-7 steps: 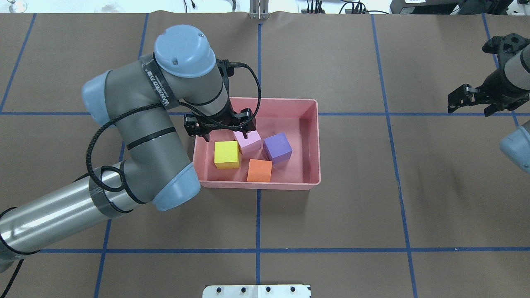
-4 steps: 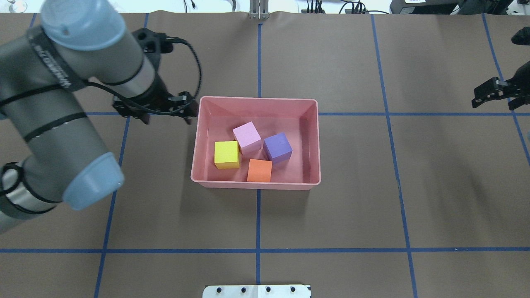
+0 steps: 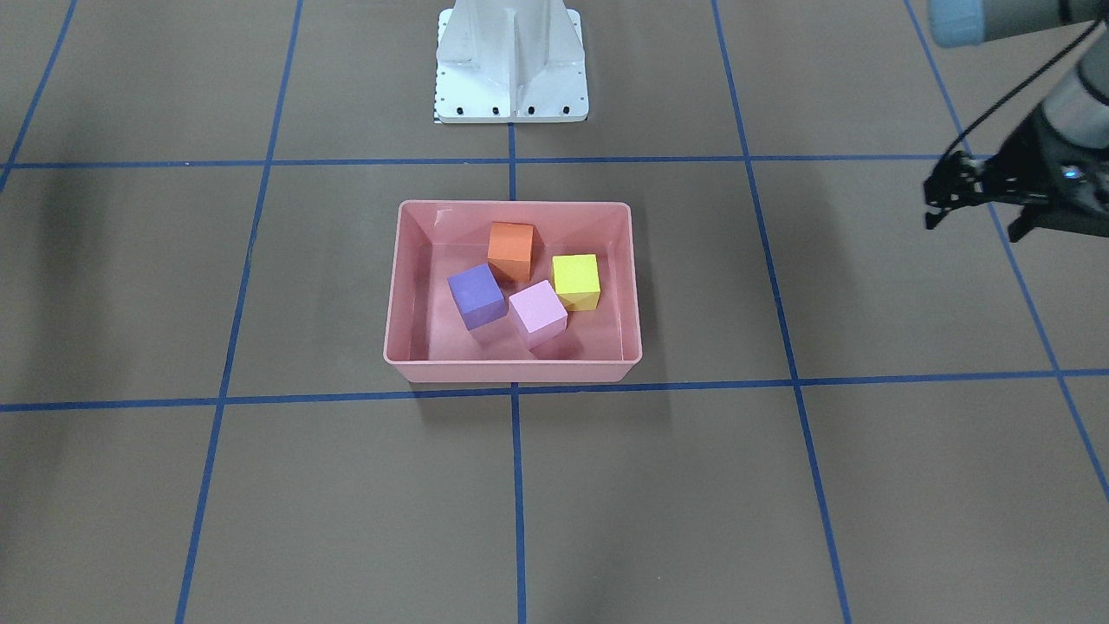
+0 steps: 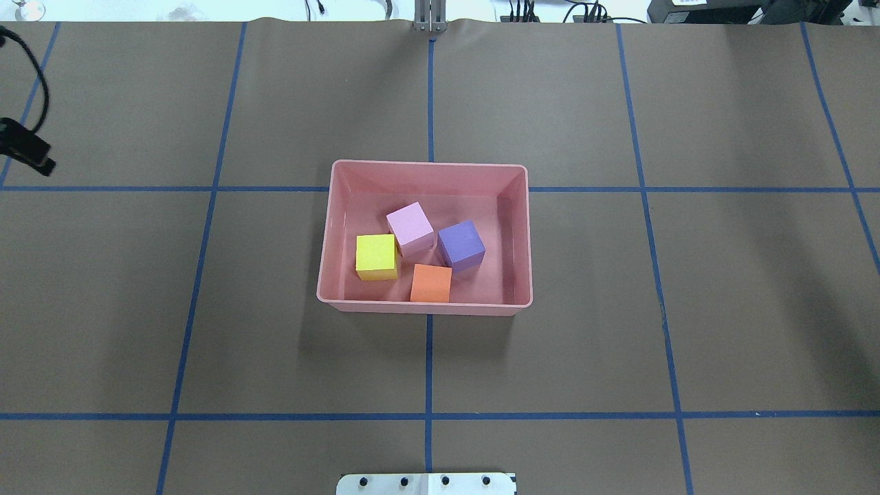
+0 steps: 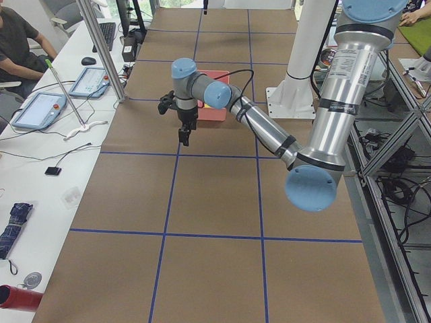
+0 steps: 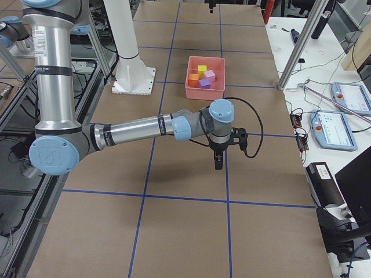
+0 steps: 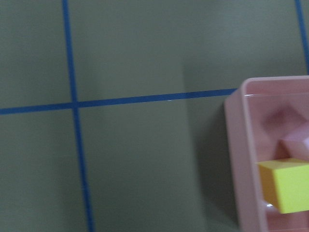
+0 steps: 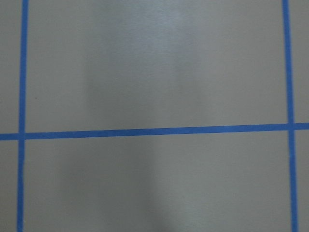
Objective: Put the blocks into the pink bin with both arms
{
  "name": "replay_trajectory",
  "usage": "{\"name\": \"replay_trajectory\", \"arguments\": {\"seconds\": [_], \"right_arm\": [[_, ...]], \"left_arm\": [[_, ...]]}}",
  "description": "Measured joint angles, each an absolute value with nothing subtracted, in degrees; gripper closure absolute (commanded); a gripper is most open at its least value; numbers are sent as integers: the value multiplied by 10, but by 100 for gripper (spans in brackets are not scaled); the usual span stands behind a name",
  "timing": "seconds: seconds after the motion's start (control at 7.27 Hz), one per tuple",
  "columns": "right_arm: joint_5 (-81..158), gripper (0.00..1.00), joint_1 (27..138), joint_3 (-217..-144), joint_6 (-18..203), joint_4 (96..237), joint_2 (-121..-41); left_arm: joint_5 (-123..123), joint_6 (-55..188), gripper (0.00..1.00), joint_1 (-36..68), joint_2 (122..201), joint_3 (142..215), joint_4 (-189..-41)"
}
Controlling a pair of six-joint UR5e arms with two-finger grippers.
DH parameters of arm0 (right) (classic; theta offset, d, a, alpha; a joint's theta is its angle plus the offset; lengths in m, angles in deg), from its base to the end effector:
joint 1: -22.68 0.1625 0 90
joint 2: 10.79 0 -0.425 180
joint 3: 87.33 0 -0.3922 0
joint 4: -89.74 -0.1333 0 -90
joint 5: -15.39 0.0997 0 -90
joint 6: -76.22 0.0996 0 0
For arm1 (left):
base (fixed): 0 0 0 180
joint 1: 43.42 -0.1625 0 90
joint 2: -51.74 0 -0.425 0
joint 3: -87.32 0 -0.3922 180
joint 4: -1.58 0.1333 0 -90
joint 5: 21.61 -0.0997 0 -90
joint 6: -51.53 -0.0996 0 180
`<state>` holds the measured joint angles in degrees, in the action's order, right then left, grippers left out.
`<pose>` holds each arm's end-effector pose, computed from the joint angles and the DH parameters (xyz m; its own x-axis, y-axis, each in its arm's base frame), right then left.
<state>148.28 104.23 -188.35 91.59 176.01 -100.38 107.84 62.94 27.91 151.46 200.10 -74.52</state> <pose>-0.0091 -0.5069 0.5541 0.7112 -0.0205 0.7027 -0.0484 0.9958 0.0780 0.1006 -0.5165 0.4118 0.7135 0.2529 -0.6534 -0.1655 0.9670 0.1935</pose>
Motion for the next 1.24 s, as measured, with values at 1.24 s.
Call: {"name": "replay_trajectory", "arguments": {"seconds": [1.24], "right_arm": [[1496,0,1107,-1840,808,1760,-1047]], "left_arm": [[1175,436,0,524,1399,1786,-859]]}}
